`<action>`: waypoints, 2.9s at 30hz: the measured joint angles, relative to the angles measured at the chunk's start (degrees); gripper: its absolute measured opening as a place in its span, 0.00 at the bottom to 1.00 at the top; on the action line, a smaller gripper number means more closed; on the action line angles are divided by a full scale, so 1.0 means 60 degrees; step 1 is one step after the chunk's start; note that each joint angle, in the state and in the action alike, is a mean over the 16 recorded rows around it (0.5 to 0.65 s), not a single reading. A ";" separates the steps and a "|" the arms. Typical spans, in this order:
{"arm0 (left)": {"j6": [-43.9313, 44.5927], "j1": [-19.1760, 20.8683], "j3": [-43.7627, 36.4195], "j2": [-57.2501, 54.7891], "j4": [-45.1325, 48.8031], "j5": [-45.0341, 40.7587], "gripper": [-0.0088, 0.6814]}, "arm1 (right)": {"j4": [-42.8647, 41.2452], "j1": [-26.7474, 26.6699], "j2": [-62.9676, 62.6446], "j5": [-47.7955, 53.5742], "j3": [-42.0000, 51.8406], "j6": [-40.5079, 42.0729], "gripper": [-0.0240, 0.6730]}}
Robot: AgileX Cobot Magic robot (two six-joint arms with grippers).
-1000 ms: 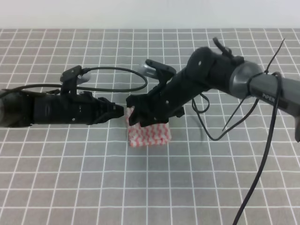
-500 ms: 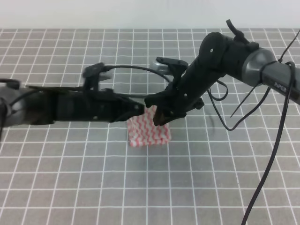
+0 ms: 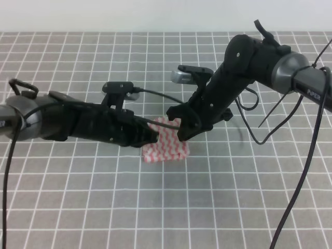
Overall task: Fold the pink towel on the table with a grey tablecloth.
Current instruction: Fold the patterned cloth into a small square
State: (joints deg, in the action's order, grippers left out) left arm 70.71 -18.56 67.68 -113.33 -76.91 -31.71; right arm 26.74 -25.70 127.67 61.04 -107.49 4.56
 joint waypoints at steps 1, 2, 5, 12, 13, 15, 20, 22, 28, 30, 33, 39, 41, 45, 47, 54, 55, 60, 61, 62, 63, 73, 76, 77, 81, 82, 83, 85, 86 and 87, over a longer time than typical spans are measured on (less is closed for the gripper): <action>-0.0164 -0.0002 0.0000 -0.0019 0.0231 0.0000 0.01 | -0.0008 0.0005 0.0000 0.0009 0.0000 0.0000 0.07; -0.0327 -0.0005 0.0000 -0.0031 0.0454 -0.0004 0.01 | -0.0015 0.0007 0.0006 0.0018 0.0000 -0.0001 0.07; -0.0740 -0.0005 0.0003 -0.0070 0.1004 -0.0016 0.01 | -0.0026 0.0013 0.0006 0.0045 0.0000 -0.0002 0.06; -0.1238 -0.0003 0.0011 0.0000 0.1590 -0.0124 0.01 | -0.0038 0.0013 0.0017 0.0125 0.0000 -0.0002 0.04; -0.1265 -0.0003 0.0012 0.0031 0.1617 -0.0167 0.01 | -0.0040 0.0013 0.0026 0.0143 0.0000 -0.0002 0.04; -0.1303 -0.0005 0.0013 0.0092 0.1670 -0.0279 0.01 | -0.0043 0.0013 0.0058 0.0192 0.0000 -0.0002 0.03; -0.1475 -0.0007 0.0008 0.0233 0.1867 -0.0564 0.01 | -0.0054 0.0014 0.0186 0.0349 0.0000 -0.0007 0.03; -0.1580 -0.0012 0.0005 0.0285 0.1996 -0.0655 0.01 | -0.0059 0.0016 0.0234 0.0411 0.0000 -0.0009 0.03; -0.1915 -0.0015 0.0005 0.0321 0.2440 -0.0862 0.01 | -0.0071 0.0019 0.0373 0.0573 0.0000 -0.0046 0.03; -0.2024 -0.0013 0.0030 0.0354 0.2586 -0.0859 0.01 | -0.0077 0.0022 0.0363 0.0592 0.0000 -0.0066 0.03; -0.2127 -0.0011 0.0110 0.0421 0.2743 -0.0772 0.01 | -0.0085 0.0035 0.0270 0.0527 -0.0012 -0.0099 0.02; -0.1984 -0.0002 0.0369 0.0524 0.2526 -0.0313 0.01 | -0.0069 0.0097 0.0063 0.0112 -0.0049 -0.0204 0.02; -0.1874 -0.0001 0.0483 0.0522 0.2371 -0.0159 0.01 | -0.0035 0.0121 0.0010 -0.0101 -0.0061 -0.0242 0.02; -0.1648 -0.0001 0.0722 0.0400 0.2013 0.0160 0.01 | 0.0091 0.0165 -0.0033 -0.0644 -0.0085 -0.0305 0.01; -0.1536 -0.0001 0.0816 0.0263 0.1801 0.0325 0.01 | 0.0160 0.0186 0.0012 -0.0902 -0.0096 -0.0334 0.01; -0.1293 -0.0001 0.1027 -0.0375 0.1275 0.0535 0.01 | 0.0376 0.0206 0.0352 -0.1510 -0.0097 -0.0430 0.01; -0.1286 0.0000 0.1045 -0.0446 0.1237 0.0539 0.01 | 0.0396 0.0206 0.0397 -0.1562 -0.0097 -0.0437 0.01; -0.1277 0.0016 0.1108 -0.0600 0.1114 0.0509 0.01 | 0.0377 0.0209 0.0495 -0.1638 -0.0097 -0.0470 0.01; -0.1276 0.0020 0.1118 -0.0571 0.1102 0.0492 0.01 | 0.0352 0.0211 0.0481 -0.1627 -0.0097 -0.0488 0.01; -0.1274 0.0025 0.1129 -0.0517 0.1101 0.0472 0.01 | 0.0320 0.0215 0.0453 -0.1610 -0.0097 -0.0511 0.01; -0.1273 0.0029 0.1138 -0.0436 0.1105 0.0452 0.01 | 0.0284 0.0221 0.0412 -0.1592 -0.0097 -0.0534 0.01; -0.1296 0.0065 0.1000 0.1375 0.1385 0.0498 0.01 | -0.0699 0.0374 -0.0572 -0.0992 -0.0054 -0.0981 0.01; -0.1303 0.0066 0.0650 0.2239 0.1474 0.0792 0.01 | -0.1084 0.0428 -0.1010 -0.0805 0.0049 -0.1150 0.01; -0.1305 0.0066 0.0495 0.2553 0.1503 0.0904 0.01 | -0.1204 0.0444 -0.1158 -0.0753 0.0104 -0.1195 0.01; -0.1314 0.0066 -0.0312 0.3907 0.1588 0.1389 0.01 | -0.1608 0.0491 -0.1857 -0.0668 0.0508 -0.1336 0.01; -0.1317 0.0067 -0.0564 0.4293 0.1593 0.1528 0.01 | -0.1677 0.0496 -0.2065 -0.0701 0.0660 -0.1346 0.01; -0.1318 0.0068 -0.0836 0.4668 0.1591 0.1678 0.01 | -0.1731 0.0500 -0.2293 -0.0745 0.0839 -0.1358 0.01; -0.1319 0.0068 -0.1447 0.5480 0.1555 0.2027 0.01 | -0.1814 0.0503 -0.2814 -0.0900 0.1283 -0.1381 0.01; -0.1317 0.0068 -0.1764 0.5900 0.1535 0.2183 0.01 | -0.1850 0.0504 -0.3111 -0.1009 0.1550 -0.1392 0.01; -0.1315 0.0068 -0.2081 0.6323 0.1514 0.2319 0.01 | -0.1879 0.0505 -0.3431 -0.1138 0.1844 -0.1403 0.01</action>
State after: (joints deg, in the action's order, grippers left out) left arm 62.82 -18.16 55.19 -75.39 -67.83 -17.79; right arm 15.46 -22.67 107.09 54.21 -96.43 -3.85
